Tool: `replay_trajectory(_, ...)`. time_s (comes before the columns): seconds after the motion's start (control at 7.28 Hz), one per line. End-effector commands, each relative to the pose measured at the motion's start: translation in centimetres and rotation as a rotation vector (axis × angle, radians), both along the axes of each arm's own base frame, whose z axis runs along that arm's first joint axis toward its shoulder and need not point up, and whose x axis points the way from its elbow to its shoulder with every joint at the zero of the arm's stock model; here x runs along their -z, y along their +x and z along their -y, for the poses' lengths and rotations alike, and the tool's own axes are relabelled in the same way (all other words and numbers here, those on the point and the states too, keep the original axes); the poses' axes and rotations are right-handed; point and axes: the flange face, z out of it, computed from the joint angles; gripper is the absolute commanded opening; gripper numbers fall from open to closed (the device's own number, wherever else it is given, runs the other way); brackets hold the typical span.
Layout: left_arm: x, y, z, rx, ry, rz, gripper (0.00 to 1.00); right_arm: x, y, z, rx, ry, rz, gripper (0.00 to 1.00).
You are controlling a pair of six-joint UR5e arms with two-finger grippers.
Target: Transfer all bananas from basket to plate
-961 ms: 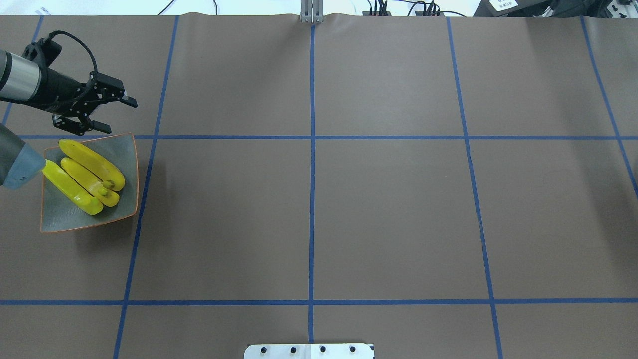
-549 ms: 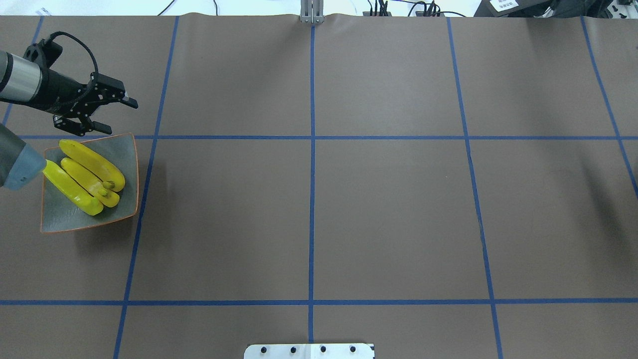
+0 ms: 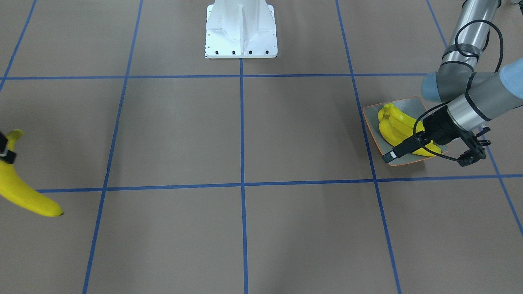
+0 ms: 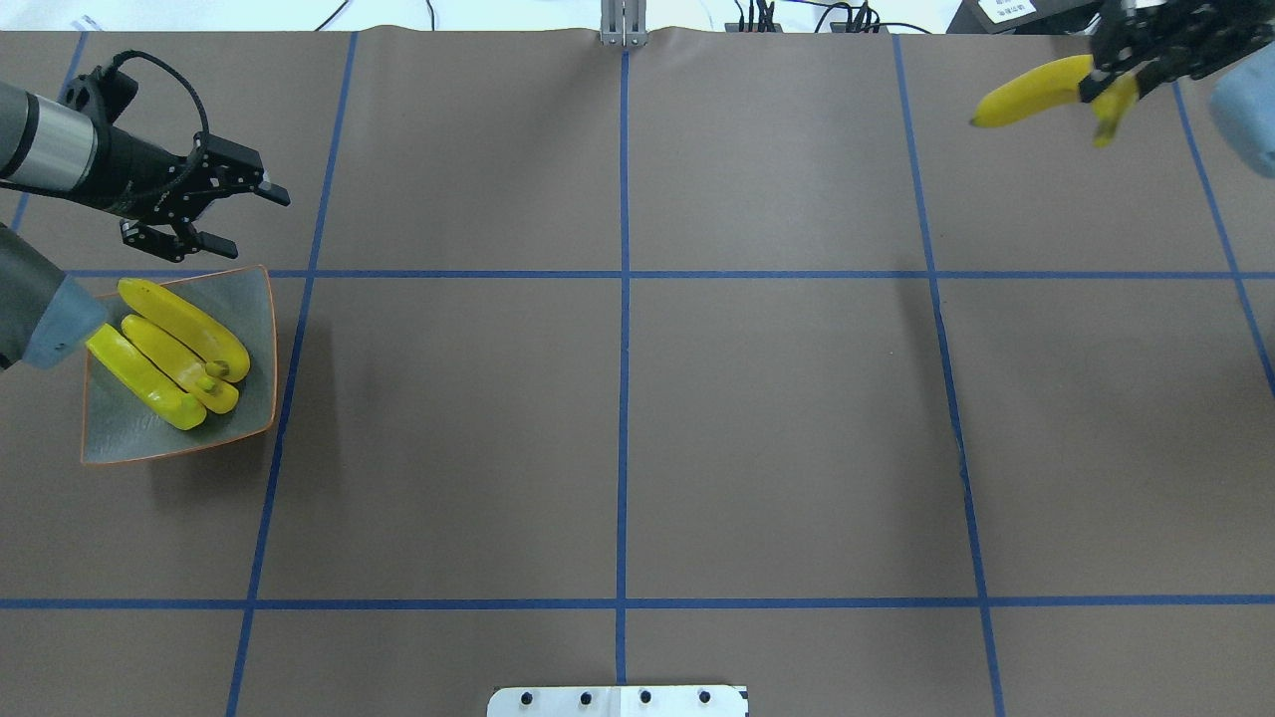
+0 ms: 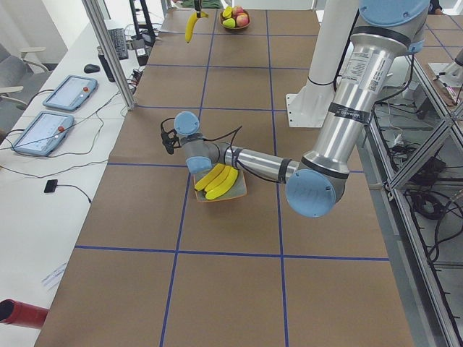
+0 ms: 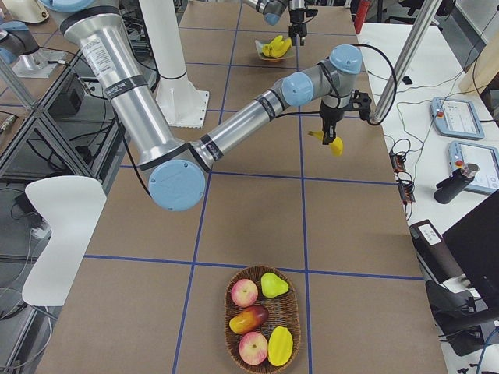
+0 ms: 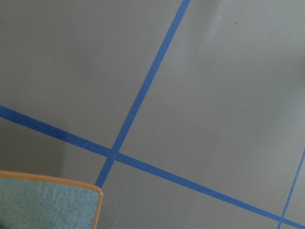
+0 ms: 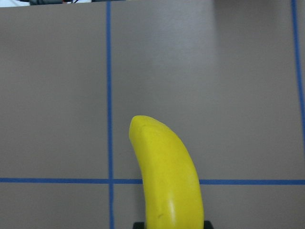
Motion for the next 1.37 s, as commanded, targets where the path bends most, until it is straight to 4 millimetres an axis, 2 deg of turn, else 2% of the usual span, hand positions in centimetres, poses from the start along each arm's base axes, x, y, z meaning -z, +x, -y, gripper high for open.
replay_trajectory(0.0, 5.0, 1.1, 1.5, 0.027, -0.065, -0.06, 1.0, 4.3, -8.7, -2.9, -0.028, -0.028, 0.139, 0.0)
replay_trajectory(0.41, 10.3, 2.3, 3.0, 0.094, -0.18, -0.13, 1.0, 7.8, -14.7, -6.8, -0.063, -0.095, 0.302, 0.0)
replay_trajectory(0.69, 14.7, 5.2, 3.3, 0.149, -0.248, -0.179, 1.0, 8.8, -18.7, -9.2, -0.071, -0.027, 0.344, 0.0)
replay_trajectory(0.82, 17.0, 6.2, 3.3, 0.144, -0.277, -0.198, 1.0, 10.5, -20.8, -10.4, -0.068, 0.005, 0.362, 0.0)
replay_trajectory(0.96, 19.6, 7.4, 3.5, 0.171, -0.314, -0.221, 1.0, 12.7, -22.2, -11.2, -0.084, -0.001, 0.385, 0.0)
replay_trajectory(1.1, 20.7, 9.1, 3.2, 0.186, -0.336, -0.217, 1.0, 14.2, -23.4, -11.9, -0.103, 0.004, 0.398, 0.0)
replay_trajectory(1.24, 21.5, 10.5, 2.0, 0.165, -0.344, -0.209, 1.0, 14.8, -23.7, -12.2, -0.121, 0.021, 0.402, 0.0)
